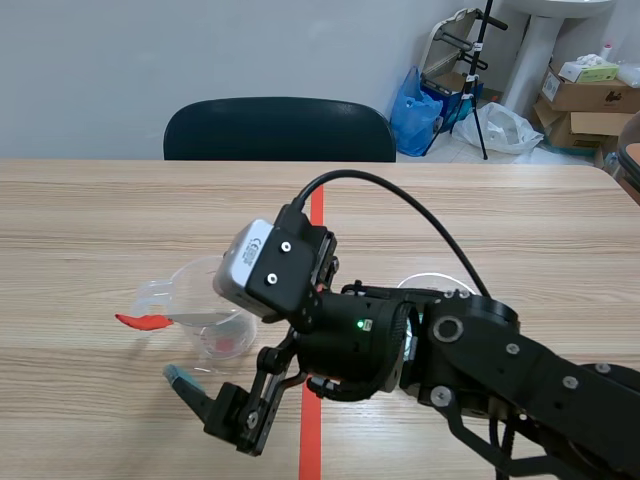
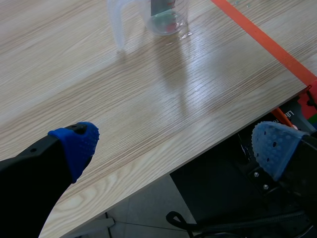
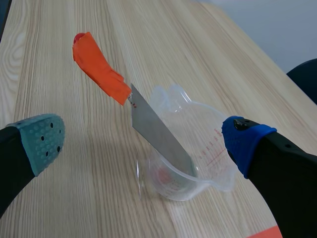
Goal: Do the redox reaction experiment
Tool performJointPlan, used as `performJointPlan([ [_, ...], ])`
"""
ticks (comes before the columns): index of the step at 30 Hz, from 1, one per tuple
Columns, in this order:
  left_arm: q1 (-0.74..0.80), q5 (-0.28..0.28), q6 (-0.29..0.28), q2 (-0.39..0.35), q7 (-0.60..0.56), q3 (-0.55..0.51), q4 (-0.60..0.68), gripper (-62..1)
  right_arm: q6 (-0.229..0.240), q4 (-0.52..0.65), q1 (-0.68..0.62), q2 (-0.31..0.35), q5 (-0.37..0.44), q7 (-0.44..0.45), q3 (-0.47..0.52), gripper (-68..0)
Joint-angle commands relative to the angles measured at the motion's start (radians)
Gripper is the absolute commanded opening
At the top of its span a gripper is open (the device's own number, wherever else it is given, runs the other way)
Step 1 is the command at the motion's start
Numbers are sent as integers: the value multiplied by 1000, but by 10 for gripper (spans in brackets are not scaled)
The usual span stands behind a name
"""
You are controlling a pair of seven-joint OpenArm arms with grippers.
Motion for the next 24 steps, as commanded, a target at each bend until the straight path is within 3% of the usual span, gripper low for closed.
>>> performJointPlan([
  [1, 1, -6, 0, 2, -23, 1, 14, 14, 0, 0, 25, -18, 6, 14, 1, 4],
  [11, 1, -6, 0, 2, -21, 1, 14, 14, -42, -43, 59, -96, -21, 13, 1, 4],
  [17, 1, -6, 0, 2, -21, 1, 14, 14, -54, -43, 64, -105, -43, 5, 2, 4],
  [24, 1, -6, 0, 2, -21, 1, 14, 14, -132, -43, 64, -104, -44, 4, 2, 4],
])
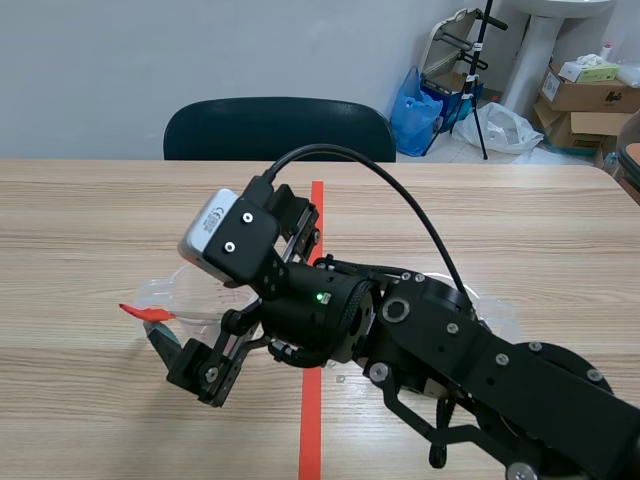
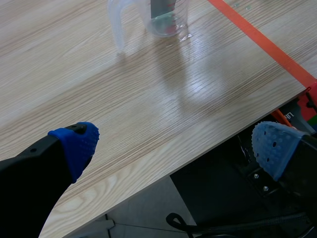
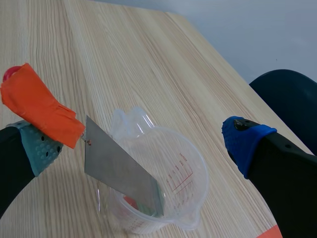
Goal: Do the redox reaction experiment
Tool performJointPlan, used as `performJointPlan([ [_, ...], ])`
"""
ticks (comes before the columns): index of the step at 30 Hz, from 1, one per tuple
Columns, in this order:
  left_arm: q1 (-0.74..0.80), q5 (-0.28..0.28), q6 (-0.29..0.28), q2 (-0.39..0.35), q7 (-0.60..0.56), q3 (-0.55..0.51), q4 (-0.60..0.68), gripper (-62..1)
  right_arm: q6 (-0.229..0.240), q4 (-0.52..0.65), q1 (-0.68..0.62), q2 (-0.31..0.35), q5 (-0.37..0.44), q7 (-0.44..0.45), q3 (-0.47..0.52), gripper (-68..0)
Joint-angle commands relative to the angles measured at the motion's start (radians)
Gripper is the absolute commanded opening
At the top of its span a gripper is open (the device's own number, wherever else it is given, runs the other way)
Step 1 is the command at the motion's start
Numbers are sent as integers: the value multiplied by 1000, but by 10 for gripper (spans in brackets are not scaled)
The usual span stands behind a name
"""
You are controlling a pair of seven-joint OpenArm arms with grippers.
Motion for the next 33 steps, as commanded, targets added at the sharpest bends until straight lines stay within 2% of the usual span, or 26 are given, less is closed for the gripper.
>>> performJointPlan([
  [1, 1, -6, 0, 2, -14, 1, 14, 14, 1, 16, 17, -3, 6, 13, 0, 4],
  [6, 1, -6, 0, 2, -14, 1, 14, 14, 0, 16, 17, -3, 6, 23, 0, -6],
  [9, 1, -6, 0, 2, -14, 1, 14, 14, -22, 16, 17, -3, 6, 23, 0, -93],
  [14, 1, -6, 0, 2, -14, 1, 14, 14, -74, 17, 17, -3, 6, 22, 0, -308],
  [16, 1, -6, 0, 2, -14, 1, 14, 14, -87, 17, 17, -3, 6, 22, 0, -361],
  [33, 1, -6, 0, 2, -14, 1, 14, 14, -96, 17, 21, -3, 7, 68, 0, -579],
])
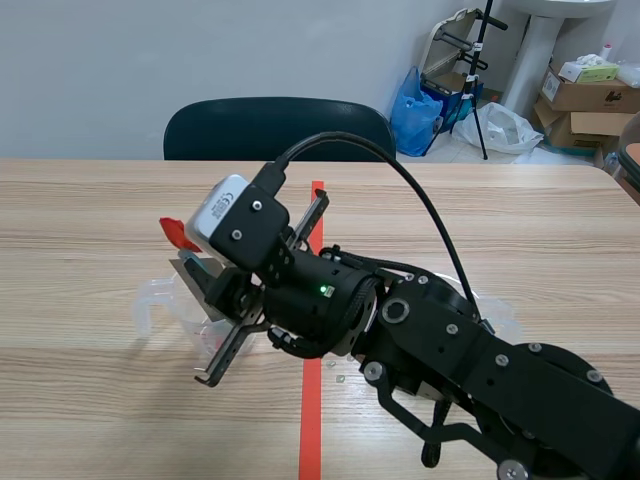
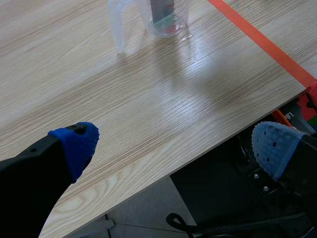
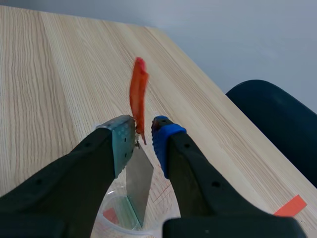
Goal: Do the redox reaction experiment
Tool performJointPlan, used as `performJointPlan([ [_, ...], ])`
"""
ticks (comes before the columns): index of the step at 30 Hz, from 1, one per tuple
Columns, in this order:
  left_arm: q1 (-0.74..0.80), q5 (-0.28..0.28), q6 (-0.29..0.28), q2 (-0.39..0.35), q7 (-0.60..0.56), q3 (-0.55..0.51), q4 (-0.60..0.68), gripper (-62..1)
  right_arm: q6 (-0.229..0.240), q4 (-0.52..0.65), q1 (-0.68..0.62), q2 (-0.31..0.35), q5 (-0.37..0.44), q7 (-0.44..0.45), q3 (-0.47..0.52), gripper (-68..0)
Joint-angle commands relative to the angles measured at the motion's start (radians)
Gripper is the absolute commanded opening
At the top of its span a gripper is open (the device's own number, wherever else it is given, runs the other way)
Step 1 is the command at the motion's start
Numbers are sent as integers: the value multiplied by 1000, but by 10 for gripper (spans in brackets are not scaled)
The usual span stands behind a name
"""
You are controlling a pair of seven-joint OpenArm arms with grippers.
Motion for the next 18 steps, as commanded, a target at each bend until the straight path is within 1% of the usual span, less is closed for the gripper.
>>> performJointPlan([
  [1, 1, -6, 0, 2, -15, 1, 14, 14, -3, 17, 21, -3, 7, 14, 0, -582],
  [3, 1, -6, 0, 2, -15, 1, 14, 14, -3, 17, 27, -3, 7, 21, 0, -590],
  [9, 1, -6, 0, 2, -17, 1, 14, 14, 1, 17, 43, -3, 7, 32, 2, -657],
  [13, 1, -6, 0, 2, -17, 1, 14, 14, 0, 17, 47, -3, 8, 53, 2, -657],
  [18, 1, -6, 0, 2, -17, 1, 14, 14, 0, 18, 48, -3, 12, 53, 2, -657],
])
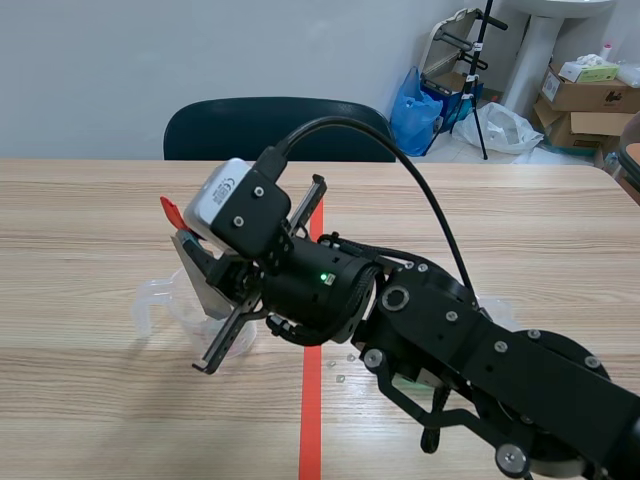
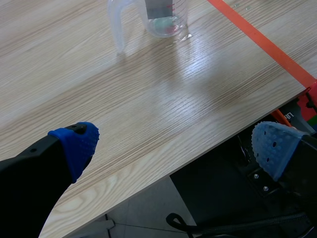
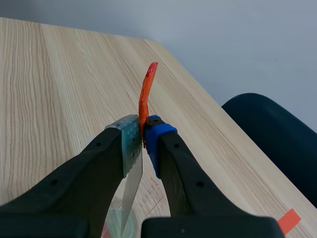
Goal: Do the redox reaction experiment
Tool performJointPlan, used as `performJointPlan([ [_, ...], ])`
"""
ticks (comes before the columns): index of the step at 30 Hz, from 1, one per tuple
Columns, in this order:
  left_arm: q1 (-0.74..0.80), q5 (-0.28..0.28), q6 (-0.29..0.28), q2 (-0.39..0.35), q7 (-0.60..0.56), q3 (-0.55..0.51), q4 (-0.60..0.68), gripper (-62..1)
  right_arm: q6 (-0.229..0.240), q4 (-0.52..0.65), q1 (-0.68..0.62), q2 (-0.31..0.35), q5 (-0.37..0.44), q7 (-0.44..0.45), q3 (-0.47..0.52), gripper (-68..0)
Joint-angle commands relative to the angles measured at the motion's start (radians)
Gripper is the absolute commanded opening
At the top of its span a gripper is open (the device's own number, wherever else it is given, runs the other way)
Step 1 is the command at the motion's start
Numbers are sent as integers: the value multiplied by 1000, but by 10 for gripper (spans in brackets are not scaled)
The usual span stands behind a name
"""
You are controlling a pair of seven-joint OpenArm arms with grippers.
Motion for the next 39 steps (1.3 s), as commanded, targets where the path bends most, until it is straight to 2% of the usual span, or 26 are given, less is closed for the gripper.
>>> performJointPlan([
  [1, 1, -6, 0, 2, -17, 1, 14, 14, -6, 18, 26, -3, 11, 16, 2, -657],
  [11, 1, -6, 0, 2, -17, 1, 14, 14, -6, 23, 26, -3, 12, 13, 7, -657],
  [14, 1, -6, 0, 2, -17, 1, 14, 14, -6, 36, 26, -2, 39, -10, 10, -657],
  [16, 1, -6, 0, 2, -17, 1, 14, 14, 6, 68, 26, 6, 64, -56, 17, -656],
  [19, 1, -6, 0, 2, -17, 1, 14, 14, 54, 143, 26, 19, 117, -163, 32, -656],
  [23, 1, -6, 0, 2, -17, 1, 14, 14, 58, 258, 26, 30, 186, -314, 52, -656],
  [26, 1, -6, 0, 2, -17, 1, 14, 14, 58, 332, 26, 30, 200, -398, 73, -656],
  [31, 1, -6, 0, 2, -17, 1, 14, 14, 58, 440, 26, 30, 201, -496, 93, -656],
  [39, 1, -6, 0, 2, -17, 1, 14, 14, 58, 537, 26, 30, 313, -593, 124, -656],
])
